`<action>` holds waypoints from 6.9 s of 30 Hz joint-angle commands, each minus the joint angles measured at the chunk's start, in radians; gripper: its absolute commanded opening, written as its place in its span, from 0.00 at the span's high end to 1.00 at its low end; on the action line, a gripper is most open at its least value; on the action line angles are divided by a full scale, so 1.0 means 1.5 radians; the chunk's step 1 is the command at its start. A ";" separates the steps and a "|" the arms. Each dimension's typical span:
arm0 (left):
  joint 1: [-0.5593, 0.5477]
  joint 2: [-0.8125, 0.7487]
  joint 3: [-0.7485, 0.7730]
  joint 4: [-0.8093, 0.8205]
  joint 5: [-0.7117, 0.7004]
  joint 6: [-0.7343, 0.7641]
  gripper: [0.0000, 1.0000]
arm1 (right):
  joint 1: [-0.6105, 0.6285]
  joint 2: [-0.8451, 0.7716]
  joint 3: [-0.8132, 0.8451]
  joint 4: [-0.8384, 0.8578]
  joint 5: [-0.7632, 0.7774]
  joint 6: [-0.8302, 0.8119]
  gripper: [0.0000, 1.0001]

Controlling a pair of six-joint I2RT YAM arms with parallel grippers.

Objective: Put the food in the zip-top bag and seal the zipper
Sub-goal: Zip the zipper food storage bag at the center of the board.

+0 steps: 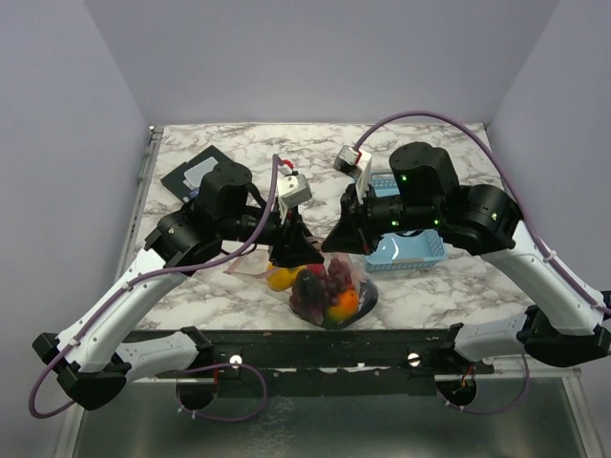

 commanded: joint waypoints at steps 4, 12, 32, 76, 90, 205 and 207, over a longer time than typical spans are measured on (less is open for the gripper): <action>-0.006 0.008 0.001 -0.011 -0.028 0.024 1.00 | 0.000 -0.004 0.000 0.063 0.010 0.018 0.99; -0.005 -0.011 0.007 -0.011 -0.038 0.023 1.00 | 0.000 -0.028 -0.035 0.071 0.012 0.009 0.99; -0.005 -0.046 0.028 0.023 0.000 -0.036 1.00 | 0.000 -0.193 -0.238 0.246 -0.050 -0.053 0.43; -0.005 -0.046 0.026 0.036 0.052 -0.040 1.00 | 0.000 -0.144 -0.273 0.327 -0.107 -0.066 0.80; -0.005 -0.045 0.018 0.036 0.056 -0.038 1.00 | 0.000 -0.140 -0.258 0.323 -0.124 -0.062 0.99; -0.005 -0.023 -0.018 0.123 0.112 -0.078 1.00 | 0.002 -0.247 -0.201 0.252 0.112 -0.064 0.99; -0.005 -0.026 -0.021 0.122 0.111 -0.080 1.00 | 0.002 -0.251 -0.193 0.247 0.131 -0.068 1.00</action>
